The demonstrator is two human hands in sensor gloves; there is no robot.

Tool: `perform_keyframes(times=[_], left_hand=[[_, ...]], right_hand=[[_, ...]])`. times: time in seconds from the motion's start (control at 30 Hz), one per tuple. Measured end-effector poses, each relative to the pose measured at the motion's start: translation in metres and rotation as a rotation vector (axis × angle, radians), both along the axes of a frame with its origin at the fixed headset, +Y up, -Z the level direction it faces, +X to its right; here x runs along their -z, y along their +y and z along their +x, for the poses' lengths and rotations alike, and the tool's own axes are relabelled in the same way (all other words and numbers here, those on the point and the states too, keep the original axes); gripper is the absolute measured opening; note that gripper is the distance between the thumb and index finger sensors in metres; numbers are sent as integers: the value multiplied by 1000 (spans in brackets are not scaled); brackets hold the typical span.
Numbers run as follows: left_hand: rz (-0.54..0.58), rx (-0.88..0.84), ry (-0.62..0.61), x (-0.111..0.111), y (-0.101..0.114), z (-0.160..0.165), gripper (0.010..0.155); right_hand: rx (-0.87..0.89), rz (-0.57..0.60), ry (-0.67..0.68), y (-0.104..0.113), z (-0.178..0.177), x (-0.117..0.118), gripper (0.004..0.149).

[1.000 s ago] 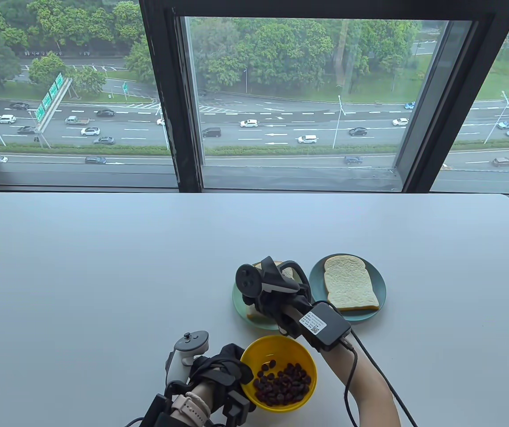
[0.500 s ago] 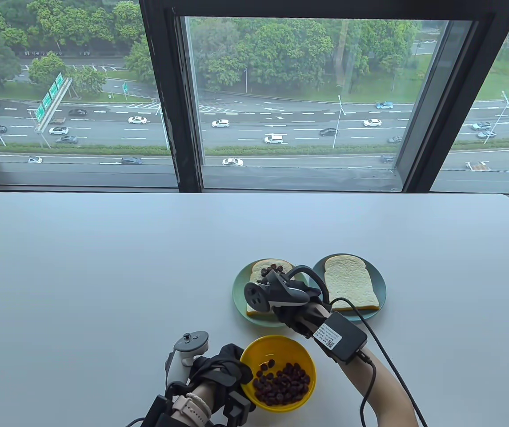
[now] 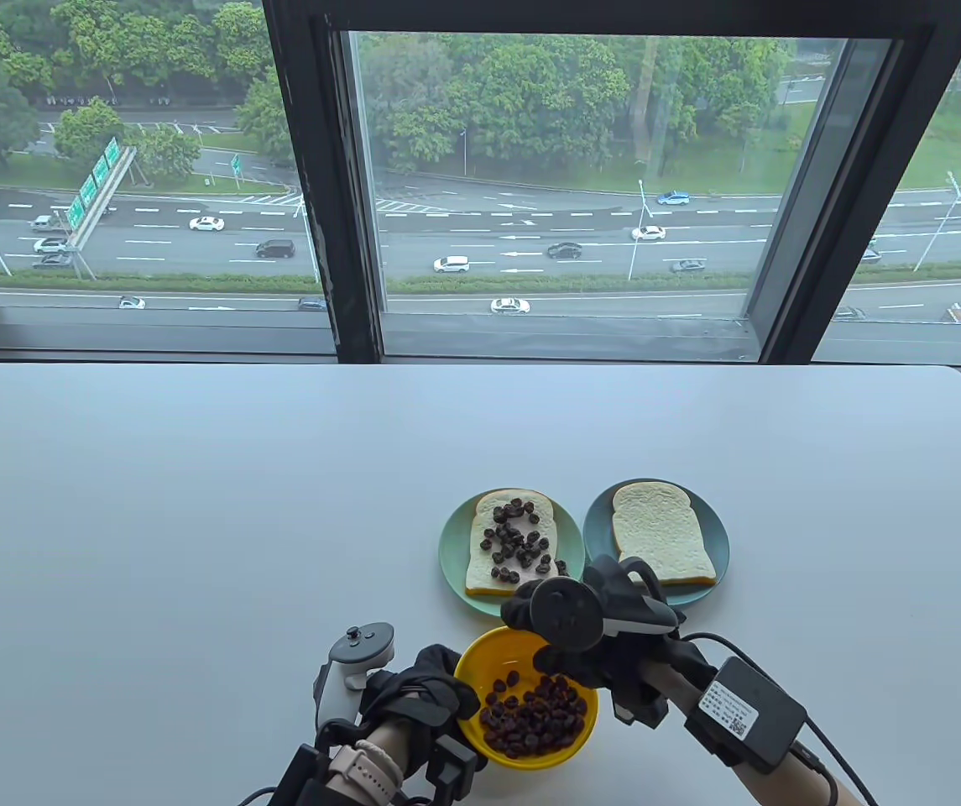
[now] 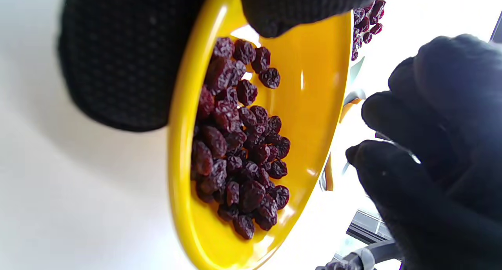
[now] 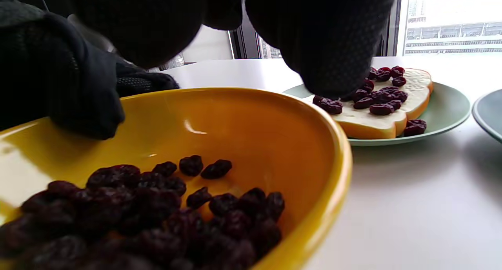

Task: Sprinkle cranberries onto toast

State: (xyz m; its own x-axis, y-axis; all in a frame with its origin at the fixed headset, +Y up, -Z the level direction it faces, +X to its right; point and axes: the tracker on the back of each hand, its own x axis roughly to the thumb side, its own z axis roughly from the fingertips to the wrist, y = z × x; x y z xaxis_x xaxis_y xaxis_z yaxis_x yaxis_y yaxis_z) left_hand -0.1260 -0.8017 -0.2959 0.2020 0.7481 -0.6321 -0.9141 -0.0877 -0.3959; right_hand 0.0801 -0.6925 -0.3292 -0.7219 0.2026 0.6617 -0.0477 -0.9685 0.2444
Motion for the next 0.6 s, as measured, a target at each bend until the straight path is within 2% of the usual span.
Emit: perform_keyframes(times=[0.1, 0.37, 0.47, 0.6], left_hand=[[4, -22, 4, -1, 2, 2, 56], [29, -56, 9, -9, 10, 17, 56], [32, -53, 13, -12, 11, 18, 57], [20, -83, 15, -14, 11, 20, 57]], right_hand=[[-64, -42, 34, -5, 1, -15, 73], [-137, -157, 120, -27, 2, -29, 86], [-163, -126, 132, -31, -4, -33, 85], [-242, 10, 131, -32, -17, -40, 82]])
